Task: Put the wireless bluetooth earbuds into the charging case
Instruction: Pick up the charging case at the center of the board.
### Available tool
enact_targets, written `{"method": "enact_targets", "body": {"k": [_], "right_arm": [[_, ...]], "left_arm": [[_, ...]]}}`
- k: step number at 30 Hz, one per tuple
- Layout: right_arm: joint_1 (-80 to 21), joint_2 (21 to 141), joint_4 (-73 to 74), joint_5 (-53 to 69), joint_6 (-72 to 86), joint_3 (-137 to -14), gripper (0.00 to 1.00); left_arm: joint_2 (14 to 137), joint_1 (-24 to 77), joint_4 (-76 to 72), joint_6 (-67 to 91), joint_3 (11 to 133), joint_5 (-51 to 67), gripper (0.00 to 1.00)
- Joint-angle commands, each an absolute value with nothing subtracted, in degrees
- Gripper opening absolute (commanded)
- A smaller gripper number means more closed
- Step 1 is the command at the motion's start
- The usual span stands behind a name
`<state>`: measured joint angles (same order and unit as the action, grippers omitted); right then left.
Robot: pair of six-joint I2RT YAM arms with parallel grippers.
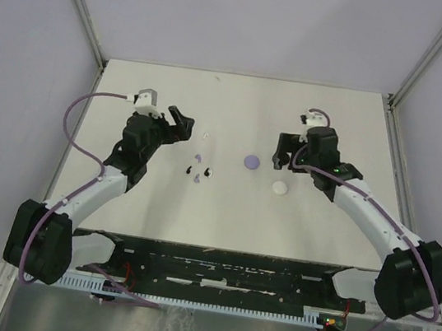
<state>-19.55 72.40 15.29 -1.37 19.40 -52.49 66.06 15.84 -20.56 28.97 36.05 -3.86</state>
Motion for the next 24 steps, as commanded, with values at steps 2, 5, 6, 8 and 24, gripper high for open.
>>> {"method": "enact_targets", "body": {"k": [2,5,6,8,24], "right_arm": [[-27.42,81.11,16.93,-10.40,15.87,-60.17,0.99],[-30.24,86.55,16.85,-13.94,14.75,-62.65,0.99],[-31.05,88.27,17.02,-14.90,14.42,-63.56,0.99],[-32.33,91.81,17.13,-15.89,14.09,-65.43,0.99],[-34.96,107.94,14.52,-12.89,15.95,-74.15,0.94]], "left_arm": [[70.63,20.20,-16.75,22.77,42.90,-3.21,1.00],[71.91,20.47,-16.69,23.03,43.61,-1.34,0.98],[72.16,20.54,-16.77,22.96,43.79,-0.95,0.98],[72.82,20.65,-16.70,22.87,44.29,-0.49,0.98],[75.39,20.96,-16.46,22.59,46.06,2.00,0.92]]}}
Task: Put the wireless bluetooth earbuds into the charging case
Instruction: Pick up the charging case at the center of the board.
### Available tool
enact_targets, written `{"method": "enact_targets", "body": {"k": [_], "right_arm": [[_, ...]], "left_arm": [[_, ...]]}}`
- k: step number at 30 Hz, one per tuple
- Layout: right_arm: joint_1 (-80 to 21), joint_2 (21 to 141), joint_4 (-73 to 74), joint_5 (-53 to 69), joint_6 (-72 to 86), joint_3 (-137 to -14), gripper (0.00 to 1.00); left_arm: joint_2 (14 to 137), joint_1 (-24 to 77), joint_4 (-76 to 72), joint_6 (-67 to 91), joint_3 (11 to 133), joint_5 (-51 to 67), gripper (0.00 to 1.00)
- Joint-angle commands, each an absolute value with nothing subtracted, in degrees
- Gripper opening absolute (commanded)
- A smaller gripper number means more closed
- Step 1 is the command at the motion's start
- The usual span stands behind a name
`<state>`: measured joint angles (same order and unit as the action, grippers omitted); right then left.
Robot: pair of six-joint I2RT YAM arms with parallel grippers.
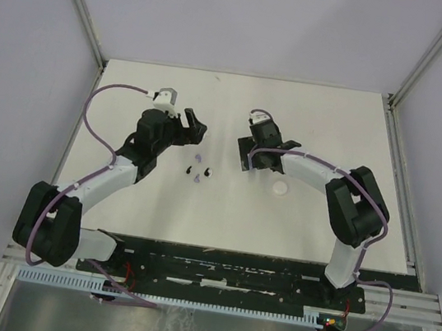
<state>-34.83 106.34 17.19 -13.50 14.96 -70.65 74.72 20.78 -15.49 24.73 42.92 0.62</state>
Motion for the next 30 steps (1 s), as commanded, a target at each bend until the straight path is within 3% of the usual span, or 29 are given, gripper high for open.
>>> {"method": "enact_targets", "body": {"k": [1,25,30], "right_arm": [[-34.90,108.46,14.50,-12.70,16.10,-74.48,0.92],[-35.31,114.88,14.67,-13.27,18.28,-76.45,0.61],[-35.27,111.88,13.11,-12.86,15.96,-74.67,0.35]], "left_arm": [[75.55,20.98,-16.25,22.71,46.25,1.98,0.92],[75.06,20.92,-16.08,22.28,46.01,0.46,0.95],[75.29,20.94,-16.13,22.51,46.16,2.31,0.94]]}}
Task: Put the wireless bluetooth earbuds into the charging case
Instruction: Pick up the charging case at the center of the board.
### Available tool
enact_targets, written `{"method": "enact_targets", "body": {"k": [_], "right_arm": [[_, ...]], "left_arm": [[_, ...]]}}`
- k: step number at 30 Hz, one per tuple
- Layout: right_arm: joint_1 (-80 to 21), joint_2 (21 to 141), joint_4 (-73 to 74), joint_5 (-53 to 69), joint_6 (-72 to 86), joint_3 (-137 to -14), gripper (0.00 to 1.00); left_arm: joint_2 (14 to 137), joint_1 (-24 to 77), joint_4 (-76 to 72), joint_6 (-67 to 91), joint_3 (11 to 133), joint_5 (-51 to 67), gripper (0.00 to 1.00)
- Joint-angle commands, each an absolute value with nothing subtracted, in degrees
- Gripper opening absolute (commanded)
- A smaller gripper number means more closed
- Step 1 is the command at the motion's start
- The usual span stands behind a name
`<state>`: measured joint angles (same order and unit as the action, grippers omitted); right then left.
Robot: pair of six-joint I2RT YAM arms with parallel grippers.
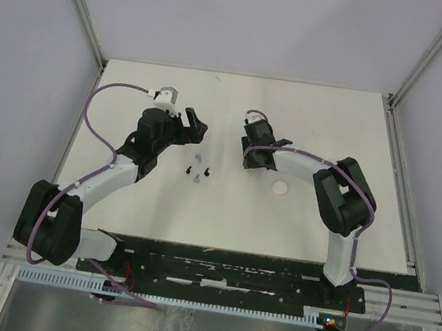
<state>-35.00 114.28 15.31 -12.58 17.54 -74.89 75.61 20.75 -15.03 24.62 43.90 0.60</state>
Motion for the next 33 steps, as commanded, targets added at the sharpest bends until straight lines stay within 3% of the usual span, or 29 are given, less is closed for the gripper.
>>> {"method": "enact_targets", "body": {"k": [1,3,7,13,20,26,33], "right_arm": [[-35.28,109.99,11.89,-12.26,14.87,-73.60,0.30],[-35.25,105.74,8.63,-10.06,11.86,-70.51,0.20],[-35.29,98.54,3.96,-2.21,5.01,-65.55,0.10],[-35.20,92.66,2.33,6.26,0.32,-62.28,0.02],[-35.11,88.85,3.13,16.19,-1.74,-61.74,0.02],[-35.16,87.37,4.81,18.25,-2.59,-62.45,0.02],[-35.16,88.07,5.76,20.11,-2.22,-63.27,0.02]], "left_arm": [[75.38,20.91,-16.09,23.04,46.29,3.61,0.94],[75.87,20.87,-16.85,24.44,46.19,7.63,0.94],[77.52,20.91,-21.84,29.40,44.44,17.39,0.92],[81.39,20.81,-29.67,36.79,42.12,25.90,0.92],[88.60,19.69,-52.35,54.00,37.70,36.03,0.85],[98.51,19.34,-77.08,69.82,35.89,43.29,0.67],[103.91,19.34,-84.92,74.42,35.66,44.81,0.63]]}}
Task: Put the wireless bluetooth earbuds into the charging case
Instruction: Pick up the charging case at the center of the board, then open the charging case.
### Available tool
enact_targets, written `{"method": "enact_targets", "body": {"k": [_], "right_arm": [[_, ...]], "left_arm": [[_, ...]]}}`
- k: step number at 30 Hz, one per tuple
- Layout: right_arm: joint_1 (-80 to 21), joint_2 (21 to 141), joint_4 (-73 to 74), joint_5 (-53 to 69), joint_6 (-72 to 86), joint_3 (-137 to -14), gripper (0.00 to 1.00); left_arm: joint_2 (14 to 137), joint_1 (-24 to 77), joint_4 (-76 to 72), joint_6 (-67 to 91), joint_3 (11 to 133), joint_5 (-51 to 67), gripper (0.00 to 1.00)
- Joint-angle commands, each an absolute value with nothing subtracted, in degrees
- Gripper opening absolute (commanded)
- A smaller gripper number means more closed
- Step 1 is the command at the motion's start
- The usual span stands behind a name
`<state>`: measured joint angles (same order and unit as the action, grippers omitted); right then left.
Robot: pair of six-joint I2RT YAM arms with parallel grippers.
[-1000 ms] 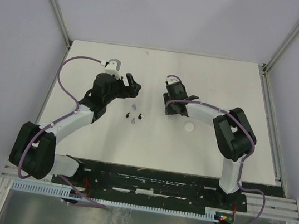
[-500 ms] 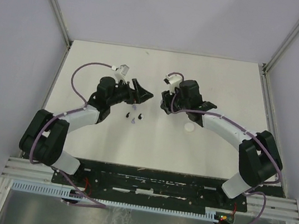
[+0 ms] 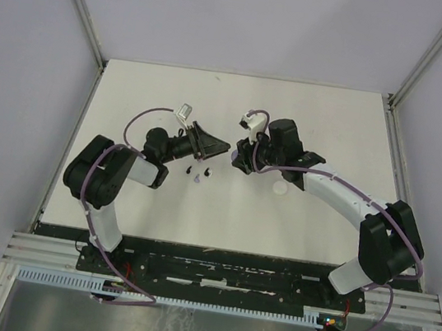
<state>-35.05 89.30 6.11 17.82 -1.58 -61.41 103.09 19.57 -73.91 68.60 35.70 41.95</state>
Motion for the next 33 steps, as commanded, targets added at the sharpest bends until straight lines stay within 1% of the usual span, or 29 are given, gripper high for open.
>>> {"method": "enact_targets", "body": {"k": [1,4,11,22,25,28,33], "right_arm": [[-35.16,88.24,5.75,20.27,-2.20,-63.32,0.02],[-35.20,88.42,5.82,20.53,-2.24,-63.50,0.02],[-35.20,88.75,5.68,21.26,-2.20,-63.73,0.02],[-35.25,90.12,6.60,21.06,-2.88,-64.32,0.02],[-35.31,90.47,6.64,20.71,-3.13,-64.29,0.02],[-35.27,90.86,6.71,20.51,-3.33,-64.30,0.02],[-35.34,91.07,6.42,20.15,-3.43,-64.23,0.02]], "left_arm": [[104.01,19.31,-84.82,74.50,35.80,44.94,0.63],[103.94,19.51,-83.19,73.82,36.24,45.27,0.63],[103.32,20.48,-73.91,68.41,37.45,44.72,0.63],[102.45,22.65,-62.44,63.00,40.01,41.44,0.63],[102.22,23.17,-61.11,62.43,40.42,40.75,0.61],[102.30,23.44,-61.07,62.54,40.73,40.54,0.54],[102.66,23.76,-61.14,62.59,41.04,40.52,0.47]]}}
